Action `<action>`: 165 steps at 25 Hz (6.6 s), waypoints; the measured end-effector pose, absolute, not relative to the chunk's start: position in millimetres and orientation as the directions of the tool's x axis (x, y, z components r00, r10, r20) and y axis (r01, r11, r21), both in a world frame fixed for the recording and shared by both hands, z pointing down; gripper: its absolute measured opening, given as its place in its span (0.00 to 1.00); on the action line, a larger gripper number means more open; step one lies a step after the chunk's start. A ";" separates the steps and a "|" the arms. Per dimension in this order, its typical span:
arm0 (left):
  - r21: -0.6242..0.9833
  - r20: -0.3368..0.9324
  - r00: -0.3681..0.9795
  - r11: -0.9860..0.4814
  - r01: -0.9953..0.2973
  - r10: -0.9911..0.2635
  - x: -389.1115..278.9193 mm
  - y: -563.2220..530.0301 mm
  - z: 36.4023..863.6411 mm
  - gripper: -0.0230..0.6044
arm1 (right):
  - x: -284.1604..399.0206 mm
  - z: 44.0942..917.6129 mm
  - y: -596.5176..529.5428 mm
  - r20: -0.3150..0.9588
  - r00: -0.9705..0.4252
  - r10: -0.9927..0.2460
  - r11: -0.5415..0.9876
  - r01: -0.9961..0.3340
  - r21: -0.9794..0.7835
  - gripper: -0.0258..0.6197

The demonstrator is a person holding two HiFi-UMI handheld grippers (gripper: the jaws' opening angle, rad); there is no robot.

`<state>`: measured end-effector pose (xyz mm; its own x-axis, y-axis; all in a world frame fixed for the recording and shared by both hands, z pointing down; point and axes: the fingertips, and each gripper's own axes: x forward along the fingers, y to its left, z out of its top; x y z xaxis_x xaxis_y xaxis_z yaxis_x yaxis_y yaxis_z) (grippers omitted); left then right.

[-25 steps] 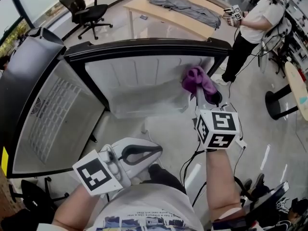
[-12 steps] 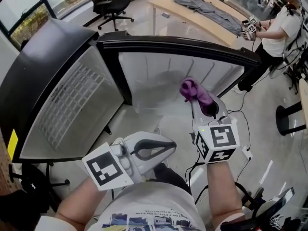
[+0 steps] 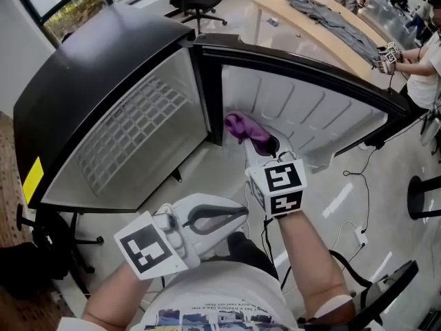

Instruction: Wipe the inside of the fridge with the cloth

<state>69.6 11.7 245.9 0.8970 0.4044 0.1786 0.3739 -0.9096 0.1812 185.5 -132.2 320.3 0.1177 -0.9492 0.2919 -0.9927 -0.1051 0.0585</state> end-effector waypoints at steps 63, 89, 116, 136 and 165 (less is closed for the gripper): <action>0.204 0.209 0.844 -0.866 0.456 0.494 79.0 43.5 254.3 0.04 | 211.0 345.2 -99.9 0.322 0.144 -0.936 -0.127 -0.989 0.074 0.13; 0.233 0.229 0.831 -0.858 0.459 0.507 105.4 32.6 269.6 0.05 | 258.5 379.5 -83.4 0.413 0.241 -0.878 -0.202 -0.970 0.136 0.13; 0.227 0.214 0.759 -0.787 0.573 0.615 119.6 61.9 267.5 0.05 | 328.2 357.4 23.9 0.372 0.487 -0.790 -0.453 -0.873 0.181 0.13; 0.265 0.216 0.886 -0.898 0.351 0.410 72.6 6.8 268.1 0.05 | 187.4 402.9 -147.1 0.535 -0.026 -0.844 0.177 -0.956 0.233 0.13; 0.333 0.206 0.804 -0.813 0.478 0.558 129.5 34.1 293.5 0.05 | 268.5 449.3 -64.7 0.672 0.216 -0.709 0.134 -0.894 0.428 0.13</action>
